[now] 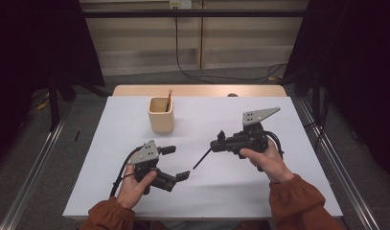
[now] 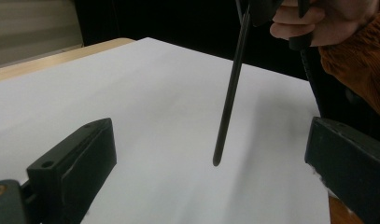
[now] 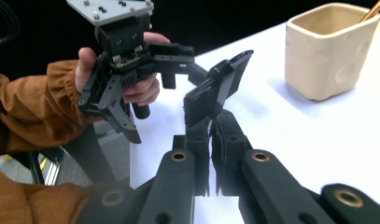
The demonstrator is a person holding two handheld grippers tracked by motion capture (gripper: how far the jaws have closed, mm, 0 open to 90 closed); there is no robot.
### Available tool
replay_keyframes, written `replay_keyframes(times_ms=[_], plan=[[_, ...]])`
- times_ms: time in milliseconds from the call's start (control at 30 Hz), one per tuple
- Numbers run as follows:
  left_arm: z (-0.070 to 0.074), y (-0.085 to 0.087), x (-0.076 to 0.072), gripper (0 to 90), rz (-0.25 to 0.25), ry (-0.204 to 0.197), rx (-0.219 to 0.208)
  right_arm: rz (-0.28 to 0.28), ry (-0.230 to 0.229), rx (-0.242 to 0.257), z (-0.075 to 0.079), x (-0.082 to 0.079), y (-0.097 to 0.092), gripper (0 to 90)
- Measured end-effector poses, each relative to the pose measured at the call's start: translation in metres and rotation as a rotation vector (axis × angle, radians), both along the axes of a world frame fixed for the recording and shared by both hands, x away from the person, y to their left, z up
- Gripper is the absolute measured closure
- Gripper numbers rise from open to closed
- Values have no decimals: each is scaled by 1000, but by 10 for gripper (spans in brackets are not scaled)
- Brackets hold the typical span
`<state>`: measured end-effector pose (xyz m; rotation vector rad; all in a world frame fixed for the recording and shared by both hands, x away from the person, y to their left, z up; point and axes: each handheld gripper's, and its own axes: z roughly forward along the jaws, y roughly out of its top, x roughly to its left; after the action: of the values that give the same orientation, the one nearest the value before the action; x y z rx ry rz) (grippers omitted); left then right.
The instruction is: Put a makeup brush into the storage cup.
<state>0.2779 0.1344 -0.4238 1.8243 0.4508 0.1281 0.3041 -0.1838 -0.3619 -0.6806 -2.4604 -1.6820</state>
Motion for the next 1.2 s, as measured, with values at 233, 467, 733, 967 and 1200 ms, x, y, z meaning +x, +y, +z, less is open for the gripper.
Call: replay_keyframes(times_ms=[233, 467, 733, 967, 1200], plan=[[-1, -4, 0, 21, -5, 7, 13, 10, 10, -69, 5, 4, 4, 857], [-1, -10, 0, 24, -21, 7, 27, 42, 27, -146, 8, 8, 11, 857], [-1, -18, 0, 33, -44, 7, 48, 66, 47, -207, 8, 11, 19, 857], [-3, -25, 0, 60, -66, 24, 44, 80, 54, -210, 6, 12, 23, 857], [-3, -30, 0, 154, -88, 24, 46, 78, 50, -214, 6, 11, 24, 857]])
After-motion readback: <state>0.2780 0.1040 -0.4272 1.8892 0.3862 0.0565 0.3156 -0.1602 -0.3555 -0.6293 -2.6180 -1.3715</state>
